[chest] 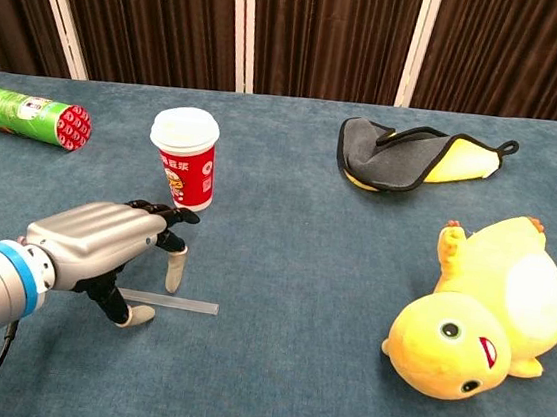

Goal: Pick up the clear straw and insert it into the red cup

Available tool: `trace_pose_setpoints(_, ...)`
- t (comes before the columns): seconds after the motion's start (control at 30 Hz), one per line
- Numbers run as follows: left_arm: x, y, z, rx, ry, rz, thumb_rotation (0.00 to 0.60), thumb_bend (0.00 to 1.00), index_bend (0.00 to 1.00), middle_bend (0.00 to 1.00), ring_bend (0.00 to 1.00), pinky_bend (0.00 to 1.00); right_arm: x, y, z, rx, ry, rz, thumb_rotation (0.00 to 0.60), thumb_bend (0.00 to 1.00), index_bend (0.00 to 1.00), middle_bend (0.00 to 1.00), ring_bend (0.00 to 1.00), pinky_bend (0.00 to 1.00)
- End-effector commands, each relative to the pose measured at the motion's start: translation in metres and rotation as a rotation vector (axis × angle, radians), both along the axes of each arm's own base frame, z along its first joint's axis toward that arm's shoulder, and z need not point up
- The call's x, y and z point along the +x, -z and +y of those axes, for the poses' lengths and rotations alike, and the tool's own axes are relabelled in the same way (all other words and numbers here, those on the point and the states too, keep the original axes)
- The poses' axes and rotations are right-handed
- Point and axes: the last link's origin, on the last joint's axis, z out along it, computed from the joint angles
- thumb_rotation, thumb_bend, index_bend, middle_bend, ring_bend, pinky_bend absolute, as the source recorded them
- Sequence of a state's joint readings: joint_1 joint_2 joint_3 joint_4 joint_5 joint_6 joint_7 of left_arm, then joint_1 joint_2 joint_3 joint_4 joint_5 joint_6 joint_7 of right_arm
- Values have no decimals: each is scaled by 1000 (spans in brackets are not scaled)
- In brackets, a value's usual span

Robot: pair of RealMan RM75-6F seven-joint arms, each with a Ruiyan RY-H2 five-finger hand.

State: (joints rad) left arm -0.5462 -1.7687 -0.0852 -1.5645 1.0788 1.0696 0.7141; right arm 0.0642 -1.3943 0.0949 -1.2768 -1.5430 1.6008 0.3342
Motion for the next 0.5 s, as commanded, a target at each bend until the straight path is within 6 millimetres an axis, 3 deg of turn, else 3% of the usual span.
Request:
trace_pose_setpoints(0.03,1,2,1,4,-2,7,600,368,476,0,0,0,0,0,0,0,1,-2,600,62,0,0,0,0)
trace_pose_setpoints(0.17,0,3,1,4,-5,20,600,415,485,0,0,0,1,-1,1,1,-1,-3,600,63,0,0,0,0)
trace_pose_setpoints(0.5,-3,4,-1,-1,-11,31,600,419,536,0,0,0,1,-1,1,-1,-3,-8,600,63,0,0,0,0)
